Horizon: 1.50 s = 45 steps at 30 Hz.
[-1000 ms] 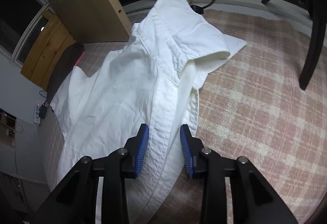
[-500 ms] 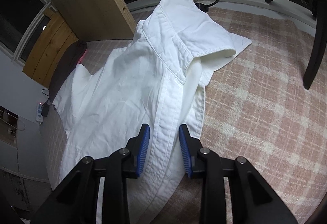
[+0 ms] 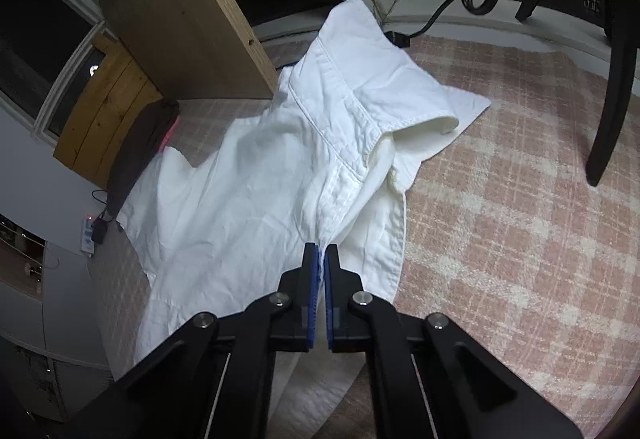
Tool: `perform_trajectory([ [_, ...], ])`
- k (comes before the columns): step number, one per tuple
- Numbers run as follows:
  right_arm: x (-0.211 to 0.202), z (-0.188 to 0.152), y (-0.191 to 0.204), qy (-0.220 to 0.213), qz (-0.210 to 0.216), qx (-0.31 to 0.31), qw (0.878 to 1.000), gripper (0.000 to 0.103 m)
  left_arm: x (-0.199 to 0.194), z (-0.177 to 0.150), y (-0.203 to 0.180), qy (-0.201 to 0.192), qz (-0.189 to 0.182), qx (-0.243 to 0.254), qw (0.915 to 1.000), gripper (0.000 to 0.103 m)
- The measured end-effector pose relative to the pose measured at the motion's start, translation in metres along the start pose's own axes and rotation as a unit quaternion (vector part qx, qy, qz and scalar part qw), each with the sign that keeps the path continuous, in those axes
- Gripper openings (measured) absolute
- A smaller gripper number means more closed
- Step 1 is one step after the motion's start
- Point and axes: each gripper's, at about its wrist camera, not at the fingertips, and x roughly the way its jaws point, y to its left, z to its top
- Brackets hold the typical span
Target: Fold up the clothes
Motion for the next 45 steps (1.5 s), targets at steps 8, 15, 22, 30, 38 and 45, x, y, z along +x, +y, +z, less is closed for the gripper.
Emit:
perform_trajectory([
  [8,-0.007,0.009,0.012,-0.004,-0.049,-0.042,0.998,0.002,0.017,0.000,-0.015,0.032,-0.063,0.029,0.9971,0.013],
  [15,-0.012,-0.005,0.014,-0.001,-0.140,-0.080,0.987,0.012,0.022,-0.020,-0.007,0.076,-0.042,0.036,0.9956,0.027],
  [22,-0.048,-0.066,0.069,0.010,-0.023,-0.154,0.988,0.012,-0.013,-0.014,0.057,-0.005,0.017,0.001,0.9998,0.046],
  [30,-0.088,-0.200,0.090,0.079,0.081,-0.125,0.986,0.012,-0.012,-0.033,0.080,-0.006,0.068,0.003,0.9977,0.034],
  [38,-0.062,-0.240,0.027,0.100,0.060,0.051,0.992,0.013,0.006,-0.037,0.030,0.016,-0.020,0.074,0.9969,0.035],
  [45,-0.043,-0.223,0.020,0.088,0.096,0.079,0.988,0.012,0.016,-0.046,-0.012,0.045,-0.093,0.123,0.9870,0.035],
])
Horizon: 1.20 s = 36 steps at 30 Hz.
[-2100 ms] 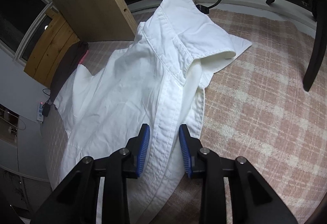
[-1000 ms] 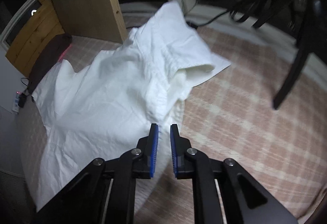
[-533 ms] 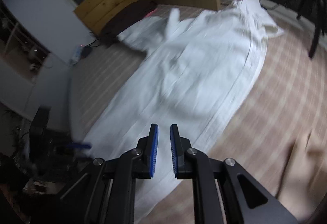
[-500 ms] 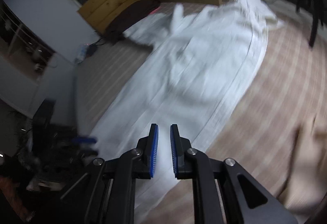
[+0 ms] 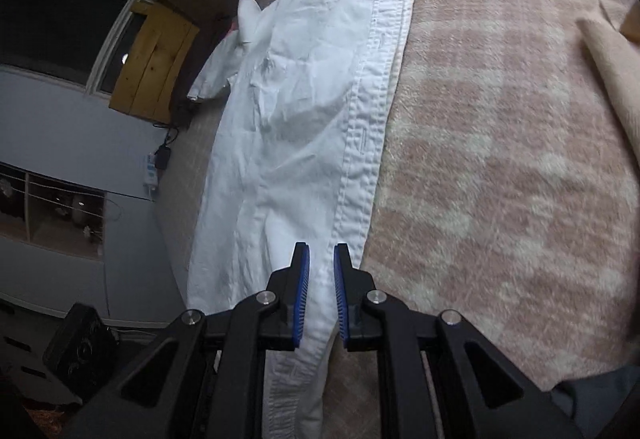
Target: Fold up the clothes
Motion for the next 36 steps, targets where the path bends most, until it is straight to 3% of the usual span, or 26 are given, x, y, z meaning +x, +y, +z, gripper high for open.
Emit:
perform_trajectory([
  [3,-0.003,0.002,0.010,-0.003,-0.022,-0.019,1.000,0.008,0.014,0.003,-0.009,0.013,0.007,0.013,0.9998,0.035],
  [5,-0.008,0.002,0.015,-0.010,-0.062,-0.030,0.998,0.009,0.024,0.008,-0.017,0.018,0.012,0.016,0.9996,0.035],
  [7,-0.007,0.005,0.015,-0.009,-0.095,-0.034,0.995,0.022,0.027,0.010,-0.024,0.021,0.018,0.022,0.9994,0.035],
  [8,-0.008,0.005,0.014,-0.009,-0.094,-0.032,0.995,0.032,0.025,0.010,-0.023,0.024,0.017,0.028,0.9992,0.035],
  [13,0.006,0.009,0.011,0.000,-0.075,-0.038,0.996,0.034,0.032,0.006,-0.022,0.033,0.022,0.038,0.9985,0.035],
  [14,0.006,0.008,0.012,-0.001,-0.069,-0.038,0.997,0.030,0.033,0.006,-0.021,0.034,0.025,0.037,0.9984,0.035],
  [15,0.007,0.008,0.012,-0.001,-0.062,-0.039,0.997,0.017,0.033,0.006,-0.021,0.035,0.028,0.037,0.9983,0.035],
  [16,0.008,0.008,0.014,-0.006,-0.064,-0.040,0.997,0.010,0.033,0.006,-0.021,0.036,0.031,0.037,0.9982,0.035],
  [18,0.001,0.007,0.017,-0.021,-0.058,-0.046,0.997,0.004,0.035,0.008,-0.026,0.035,0.028,0.037,0.9983,0.035],
  [24,-0.022,0.012,0.035,-0.063,-0.058,-0.072,0.994,0.002,0.034,0.012,-0.028,0.033,0.028,0.045,0.9981,0.039],
  [26,-0.022,0.015,0.034,-0.059,-0.069,-0.074,0.993,0.001,0.040,0.016,-0.029,0.037,0.036,0.041,0.9978,0.039],
  [29,-0.022,0.020,0.031,-0.054,-0.087,-0.078,0.992,0.004,0.052,0.018,-0.028,0.045,0.055,0.034,0.9969,0.037],
  [31,-0.011,0.023,0.018,-0.015,-0.101,-0.057,0.993,0.016,0.054,0.017,-0.023,0.048,0.061,0.029,0.9966,0.026],
  [33,-0.005,0.026,0.008,-0.019,-0.107,-0.048,0.993,0.022,0.052,0.016,-0.018,0.043,0.057,0.024,0.9971,0.024],
  [36,0.006,0.037,-0.005,-0.020,-0.081,-0.034,0.996,0.023,0.047,0.015,-0.017,0.039,0.062,0.029,0.9969,0.024],
])
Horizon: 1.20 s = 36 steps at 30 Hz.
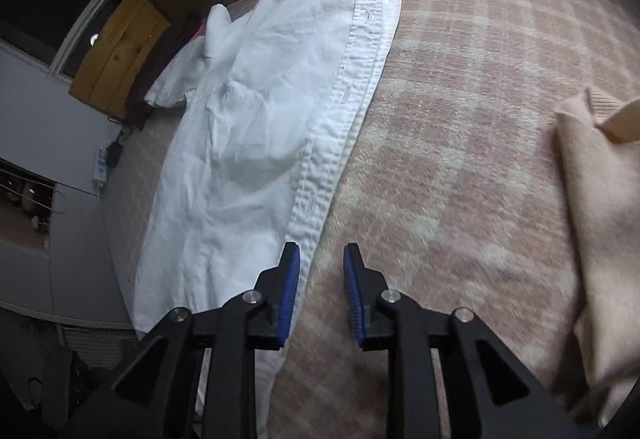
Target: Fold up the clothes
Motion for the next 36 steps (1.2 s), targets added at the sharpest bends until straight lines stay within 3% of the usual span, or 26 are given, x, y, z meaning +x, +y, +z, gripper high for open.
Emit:
perform_trajectory([
  [4,0.005,0.010,-0.005,-0.018,0.040,0.012,0.999,0.022,0.001,-0.002,-0.001,0.002,0.008,0.001,1.0000,0.015],
  [6,0.003,0.011,0.001,-0.026,0.035,-0.007,0.999,0.003,-0.001,-0.003,0.002,0.003,-0.002,-0.005,1.0000,0.010],
  [7,0.001,0.011,0.004,-0.027,0.035,-0.015,0.999,0.003,-0.002,-0.003,0.003,0.002,-0.009,-0.008,0.9999,0.007],
  [10,-0.011,0.012,0.012,-0.042,0.032,-0.027,0.998,0.003,-0.014,-0.003,0.003,-0.007,-0.026,-0.007,0.9996,0.007],
  [14,-0.026,0.017,0.025,-0.052,0.029,-0.045,0.997,0.002,-0.025,0.000,0.001,-0.019,-0.083,-0.011,0.9963,0.006],
  [15,-0.026,0.019,0.028,-0.051,0.011,-0.054,0.997,0.002,-0.023,0.003,0.000,-0.016,-0.094,-0.014,0.9954,0.007],
  [16,-0.025,0.020,0.031,-0.049,-0.007,-0.063,0.997,0.002,-0.021,0.005,0.000,-0.014,-0.105,-0.016,0.9943,0.015],
  [19,-0.012,0.021,0.041,-0.042,-0.072,-0.100,0.992,0.002,-0.005,0.007,-0.003,0.012,-0.075,-0.001,0.9971,0.026],
  [23,-0.004,0.018,0.038,-0.008,-0.030,-0.075,0.997,0.004,0.001,0.009,-0.001,0.012,-0.027,-0.015,0.9995,0.034],
  [26,-0.008,0.012,0.036,-0.008,-0.034,-0.073,0.997,0.005,0.007,0.014,0.004,0.015,-0.011,-0.028,0.9994,0.034],
  [29,-0.014,0.002,0.036,-0.008,-0.048,-0.080,0.996,0.007,0.006,0.015,0.006,0.006,-0.020,-0.026,0.9994,0.031],
  [31,-0.019,-0.006,0.035,-0.009,-0.047,-0.084,0.995,0.007,0.004,0.015,0.012,0.003,-0.031,-0.028,0.9991,0.000],
  [34,-0.030,-0.011,0.031,-0.013,-0.032,-0.071,0.997,0.017,-0.007,0.012,0.023,-0.009,-0.071,-0.047,0.9963,0.001],
  [36,-0.037,-0.011,0.027,-0.020,-0.021,-0.062,0.998,0.026,-0.017,0.013,0.032,-0.026,-0.122,-0.071,0.9896,0.000],
])
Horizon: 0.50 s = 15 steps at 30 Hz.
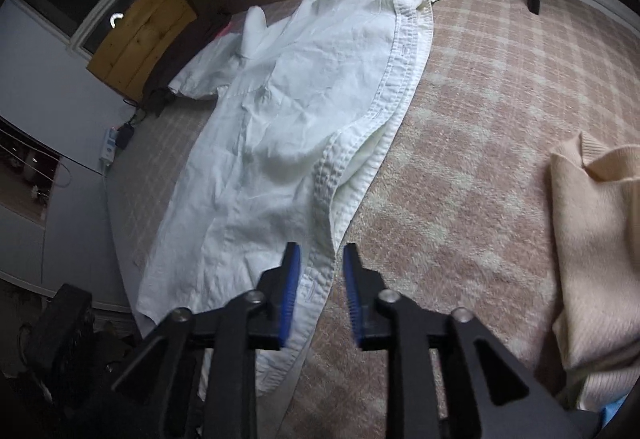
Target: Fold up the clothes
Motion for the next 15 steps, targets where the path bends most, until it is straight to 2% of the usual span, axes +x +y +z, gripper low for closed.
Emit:
perform_trajectory([
  [2,-0.004,0.001,-0.008,-0.006,0.011,0.016,1.000,0.026,-0.013,0.005,0.006,-0.025,-0.081,-0.027,0.9960,0.000],
  [3,-0.005,0.001,-0.012,-0.007,0.017,0.025,1.000,0.026,-0.013,0.006,0.006,-0.027,-0.091,-0.027,0.9952,0.002],
  [5,-0.003,0.005,-0.020,-0.009,0.023,0.040,0.999,0.026,-0.011,0.007,0.006,-0.029,-0.102,-0.023,0.9941,0.027],
  [6,0.000,0.007,-0.023,-0.009,0.024,0.046,0.999,0.026,-0.005,0.006,0.004,-0.013,-0.071,-0.015,0.9973,0.044],
  [9,0.007,0.014,-0.032,-0.005,0.031,0.060,0.998,0.026,0.015,0.001,-0.002,0.042,0.035,0.012,0.9984,0.044],
  [11,0.012,0.025,-0.034,-0.010,0.037,0.064,0.997,0.026,0.002,-0.005,-0.010,0.030,0.056,0.034,0.9974,0.045],
  [15,0.023,0.046,-0.039,-0.018,0.048,0.075,0.996,0.027,-0.030,-0.007,-0.003,-0.016,0.130,0.049,0.9902,0.048],
])
